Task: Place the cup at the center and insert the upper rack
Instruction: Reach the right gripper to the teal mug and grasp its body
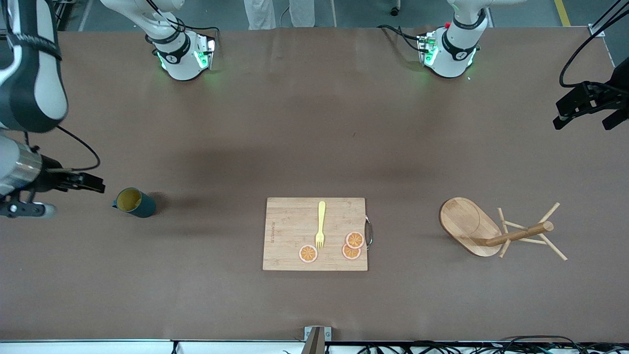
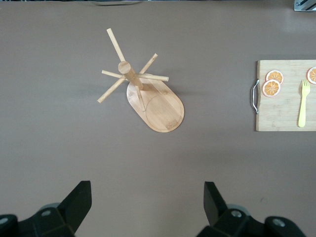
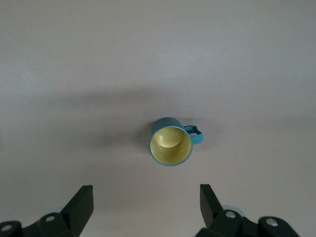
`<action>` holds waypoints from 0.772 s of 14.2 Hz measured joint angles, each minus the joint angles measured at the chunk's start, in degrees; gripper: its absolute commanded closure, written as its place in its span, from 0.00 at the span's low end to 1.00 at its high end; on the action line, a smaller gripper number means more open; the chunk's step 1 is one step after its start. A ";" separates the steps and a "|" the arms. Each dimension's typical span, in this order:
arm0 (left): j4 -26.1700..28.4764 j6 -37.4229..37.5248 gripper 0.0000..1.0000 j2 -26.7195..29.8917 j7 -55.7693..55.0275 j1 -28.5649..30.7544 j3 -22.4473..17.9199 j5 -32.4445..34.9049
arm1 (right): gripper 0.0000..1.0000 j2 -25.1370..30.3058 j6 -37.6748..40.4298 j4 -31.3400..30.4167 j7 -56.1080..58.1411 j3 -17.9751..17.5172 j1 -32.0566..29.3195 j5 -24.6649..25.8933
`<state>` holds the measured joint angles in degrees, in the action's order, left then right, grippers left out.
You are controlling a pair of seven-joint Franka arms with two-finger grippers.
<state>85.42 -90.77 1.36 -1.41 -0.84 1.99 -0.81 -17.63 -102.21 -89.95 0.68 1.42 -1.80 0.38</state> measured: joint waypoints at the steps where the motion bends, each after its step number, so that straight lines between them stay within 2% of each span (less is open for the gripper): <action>1: 0.00 0.00 0.00 0.00 0.00 0.00 0.00 0.00 | 0.06 -1.71 -0.77 0.00 0.00 -0.02 0.02 0.00; 5: 0.01 -0.01 0.00 0.00 0.00 0.00 0.00 0.00 | 0.11 -7.12 -2.02 0.01 0.00 -0.01 0.01 0.00; 11: 0.02 -0.02 0.00 0.00 0.00 0.03 -0.05 -0.61 | 0.14 -12.87 -3.54 -0.02 0.00 -0.07 0.15 0.00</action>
<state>85.44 -90.79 1.36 -1.41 -0.81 1.95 -1.43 -30.50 -105.75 -89.98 0.68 1.35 -1.65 0.37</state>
